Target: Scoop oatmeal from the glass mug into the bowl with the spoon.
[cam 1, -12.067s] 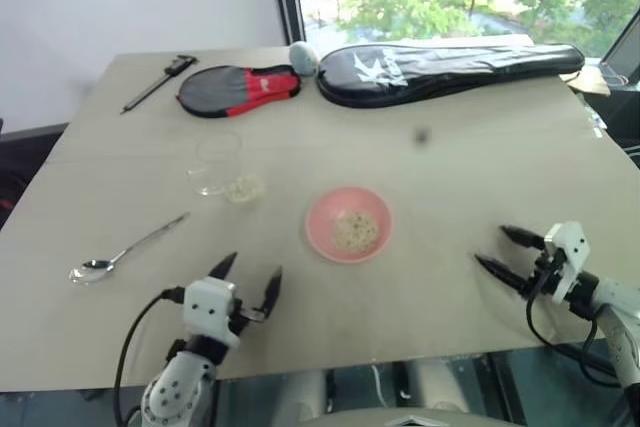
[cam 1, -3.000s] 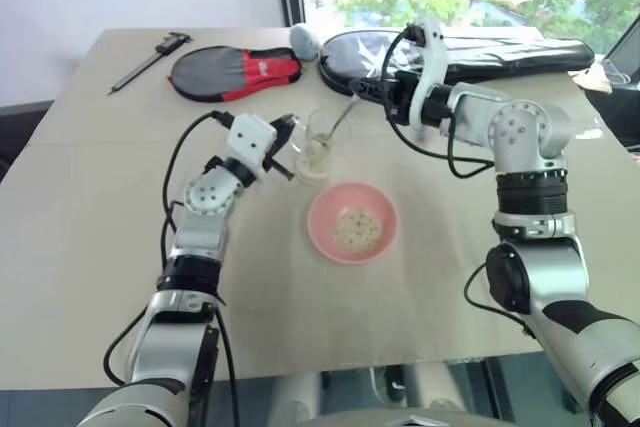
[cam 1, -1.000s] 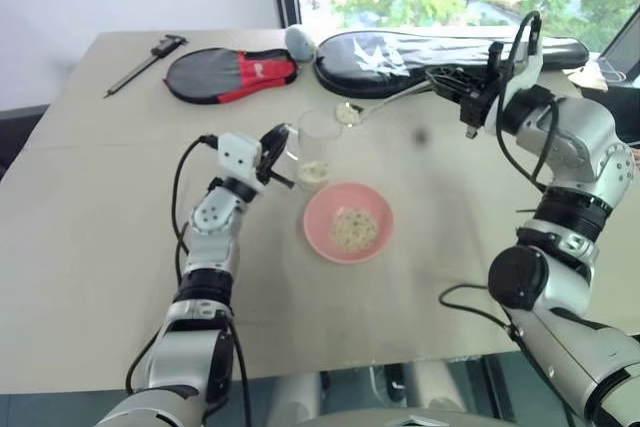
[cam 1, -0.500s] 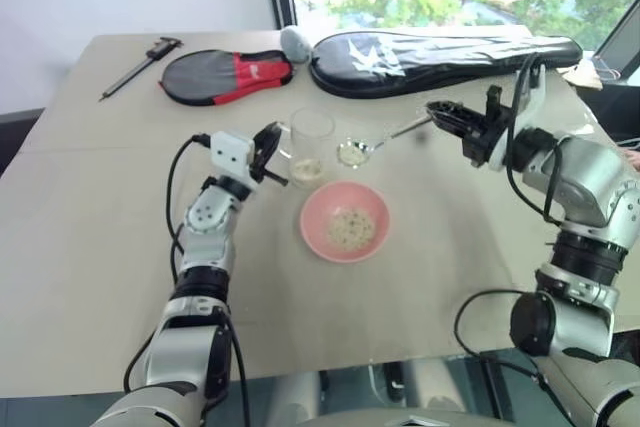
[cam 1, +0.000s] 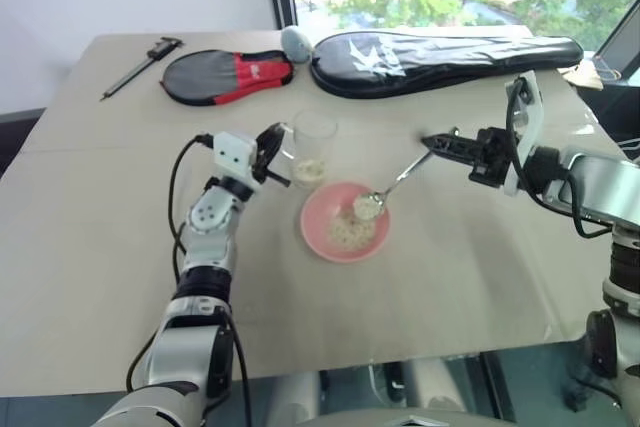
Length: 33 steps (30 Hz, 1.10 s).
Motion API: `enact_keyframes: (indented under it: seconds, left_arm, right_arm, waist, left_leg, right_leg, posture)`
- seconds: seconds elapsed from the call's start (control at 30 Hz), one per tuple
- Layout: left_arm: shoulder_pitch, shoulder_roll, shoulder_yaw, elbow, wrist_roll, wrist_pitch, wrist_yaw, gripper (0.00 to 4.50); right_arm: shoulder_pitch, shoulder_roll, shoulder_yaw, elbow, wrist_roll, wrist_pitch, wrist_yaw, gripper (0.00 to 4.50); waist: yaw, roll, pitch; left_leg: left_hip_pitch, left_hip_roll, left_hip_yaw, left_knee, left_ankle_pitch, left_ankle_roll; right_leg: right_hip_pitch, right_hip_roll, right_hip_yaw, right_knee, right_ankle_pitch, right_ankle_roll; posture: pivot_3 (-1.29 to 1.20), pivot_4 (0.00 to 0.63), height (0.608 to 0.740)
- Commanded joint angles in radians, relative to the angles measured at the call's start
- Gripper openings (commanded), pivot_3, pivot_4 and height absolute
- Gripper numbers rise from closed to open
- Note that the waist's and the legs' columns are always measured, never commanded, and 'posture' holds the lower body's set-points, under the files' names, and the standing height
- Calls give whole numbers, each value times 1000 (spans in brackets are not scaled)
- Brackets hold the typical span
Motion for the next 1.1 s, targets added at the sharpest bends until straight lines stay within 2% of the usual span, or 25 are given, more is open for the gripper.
enact_keyframes:
  seconds: [0.03, 0.33, 0.57, 0.77, 1.0, 1.1]
  left_arm:
    - [-10, -4, 0, -43, -15, 1, -1, 29]
    - [-3, -22, 7, -60, -34, 49, -10, 29]
    - [6, -33, 6, -72, -49, 83, -23, 29]
    - [5, -31, 10, -68, -49, 86, -33, 29]
    - [-1, -23, 12, -52, -52, 85, -53, 29]
    - [-3, -19, 14, -47, -52, 86, -62, 29]
  right_arm:
    - [-37, -46, 30, -93, -106, -20, 133, 0]
    - [-88, -74, 129, -221, -434, -97, 409, 0]
    - [-69, -118, 220, -321, -716, -235, 736, 0]
    - [-51, -135, 244, -357, -863, -355, 958, 0]
    - [-37, -103, 249, -353, -945, -414, 1040, 0]
    - [-31, -67, 211, -322, -912, -375, 991, 0]
  waist:
    - [1, 0, 0]
    - [5, 0, 0]
    - [12, 0, 0]
    - [21, 0, 0]
    - [21, 0, 0]
    - [20, 0, 0]
  left_leg:
    - [0, 0, 0, 0, 0, 0]
    - [0, 0, -1, 1, 0, 0]
    - [0, 0, -1, 1, 0, 0]
    - [0, 0, -1, 1, 0, 0]
    - [1, -1, -2, 2, 0, 0]
    - [1, -1, -1, 2, 0, 0]
  right_leg:
    - [0, 0, 0, 0, 0, 0]
    - [0, 0, -1, 0, 0, 0]
    - [0, 0, -1, -1, 0, 0]
    - [1, 0, -1, -1, 0, 0]
    - [1, 0, -1, 0, 0, 0]
    - [2, 0, -1, 0, 0, 0]
  posture:
    - [0, 150, 740]
    - [0, 150, 740]
    - [0, 150, 740]
    - [0, 150, 740]
    - [0, 150, 740]
    - [0, 150, 740]
